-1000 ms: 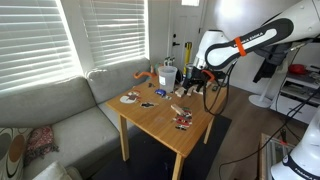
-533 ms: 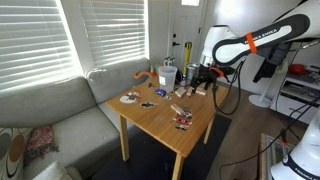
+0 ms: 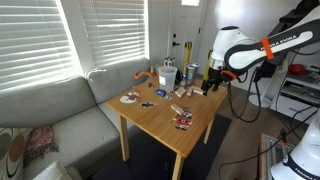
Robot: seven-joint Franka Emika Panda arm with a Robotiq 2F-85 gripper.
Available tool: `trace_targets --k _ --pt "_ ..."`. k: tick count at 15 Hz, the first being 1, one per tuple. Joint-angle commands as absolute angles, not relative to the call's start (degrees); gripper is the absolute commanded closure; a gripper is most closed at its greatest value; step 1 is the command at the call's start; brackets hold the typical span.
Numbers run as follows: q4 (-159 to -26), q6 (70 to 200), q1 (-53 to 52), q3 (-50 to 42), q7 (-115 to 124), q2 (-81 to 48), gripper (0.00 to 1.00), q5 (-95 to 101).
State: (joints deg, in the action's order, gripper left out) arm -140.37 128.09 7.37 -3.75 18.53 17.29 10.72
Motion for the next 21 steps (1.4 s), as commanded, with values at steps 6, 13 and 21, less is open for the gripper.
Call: trace_targets --k 6,13,21 --pt "-142.3 133.0 9.1 -3.0 18.4 17.8 0.0 12.8" --pt "-141.4 135.3 8.4 -5.8 5.8 15.1 0.0 12.3" --pt "-140.7 143.9 5.9 -8.9 -6.0 11.3 0.38 0.0"
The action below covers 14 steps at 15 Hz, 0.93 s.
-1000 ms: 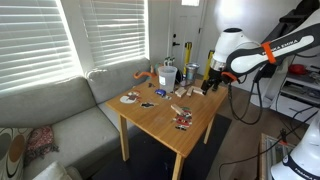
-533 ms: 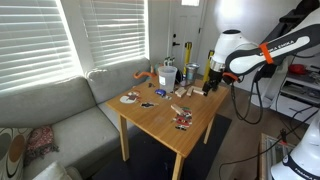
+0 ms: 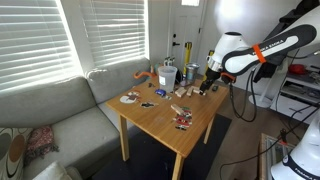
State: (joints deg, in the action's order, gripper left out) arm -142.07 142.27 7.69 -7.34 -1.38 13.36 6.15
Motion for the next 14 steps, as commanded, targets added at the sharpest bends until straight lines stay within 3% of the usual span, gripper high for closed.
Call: trace_targets --k 1,8,14 --pt "-140.4 143.7 5.6 -9.1 -7.2 11.0 0.5 -2.2" --pt "-138.7 138.1 4.5 -9.1 -11.1 12.0 0.96 -11.1" --pt "-135.9 126.8 3.6 -5.6 -2.0 14.8 0.93 -9.3"
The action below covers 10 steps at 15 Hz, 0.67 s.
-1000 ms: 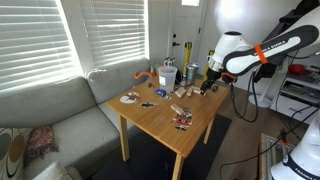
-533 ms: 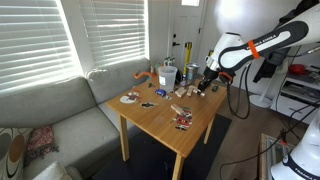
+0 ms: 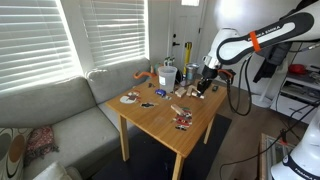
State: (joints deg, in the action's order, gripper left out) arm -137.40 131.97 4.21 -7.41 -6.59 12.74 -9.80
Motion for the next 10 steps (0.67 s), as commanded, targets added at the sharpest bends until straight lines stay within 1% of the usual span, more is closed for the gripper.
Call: trace_targets --k 1,5,10 --pt "-135.3 125.7 3.4 -4.3 0.5 14.5 0.93 -8.1" --pt "-132.3 123.4 1.8 -0.9 6.9 12.2 0.93 -8.1" --pt "-129.9 124.8 0.7 1.8 15.2 8.1 0.93 -7.7"
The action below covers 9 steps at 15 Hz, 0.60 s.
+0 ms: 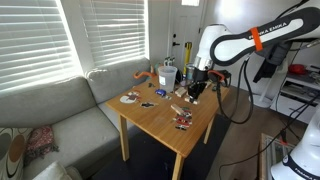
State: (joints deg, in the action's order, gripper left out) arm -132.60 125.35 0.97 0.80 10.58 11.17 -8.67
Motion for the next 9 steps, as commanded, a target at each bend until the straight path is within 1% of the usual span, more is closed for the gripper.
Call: trace_targets --k 1,9 --pt "-129.7 125.4 0.6 2.1 16.4 7.5 0.93 -7.2" --pt "-127.5 125.1 -0.1 2.8 21.2 4.7 0.93 -6.6"
